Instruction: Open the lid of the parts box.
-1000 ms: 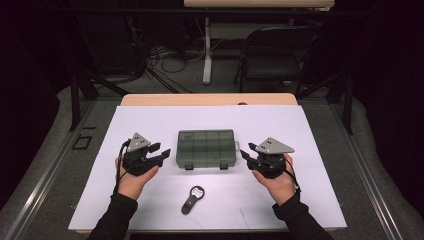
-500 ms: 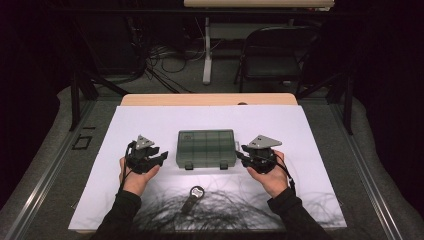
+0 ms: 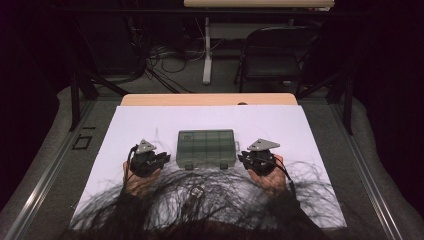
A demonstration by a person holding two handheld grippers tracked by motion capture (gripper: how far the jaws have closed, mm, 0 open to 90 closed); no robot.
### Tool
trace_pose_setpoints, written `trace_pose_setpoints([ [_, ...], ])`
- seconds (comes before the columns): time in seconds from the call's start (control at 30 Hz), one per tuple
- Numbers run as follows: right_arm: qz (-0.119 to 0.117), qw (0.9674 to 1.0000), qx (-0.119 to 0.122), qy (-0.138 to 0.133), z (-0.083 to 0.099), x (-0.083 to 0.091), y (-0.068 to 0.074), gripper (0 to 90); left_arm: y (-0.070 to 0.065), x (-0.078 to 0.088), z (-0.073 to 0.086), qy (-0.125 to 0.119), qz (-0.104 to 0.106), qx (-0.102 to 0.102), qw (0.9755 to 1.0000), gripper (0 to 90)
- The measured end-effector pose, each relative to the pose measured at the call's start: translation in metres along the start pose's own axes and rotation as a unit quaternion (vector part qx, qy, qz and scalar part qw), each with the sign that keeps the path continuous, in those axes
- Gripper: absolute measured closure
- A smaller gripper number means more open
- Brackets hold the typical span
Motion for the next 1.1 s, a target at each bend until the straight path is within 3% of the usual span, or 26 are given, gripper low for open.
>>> trace_pose_setpoints([
  [0.17, -0.006, 0.9999, -0.002, 0.014, 0.009, -0.004, 0.000, 86.7, -0.005, -0.004, 0.005, 0.016, 0.018, -0.014, 0.9996, 89.7],
  [0.4, -0.024, 0.9996, 0.000, 0.017, 0.012, -0.007, 0.004, 90.0, -0.009, -0.010, 0.009, 0.034, 0.026, -0.022, 0.9989, 90.0],
  [1.1, -0.029, 0.9992, 0.011, 0.025, 0.015, -0.008, 0.008, 90.0, -0.014, -0.016, 0.011, 0.046, 0.038, -0.030, 0.9978, 90.0],
])
Point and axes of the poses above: each handheld gripper's, and its own axes: x roughly backward along the jaws, z roughly out of its underside, y roughly to its left, the point moved 3 cm from there along -x, roughly forward along the jaws, and after that the axes turned 2 degrees about -y, right-handed, at the moved point
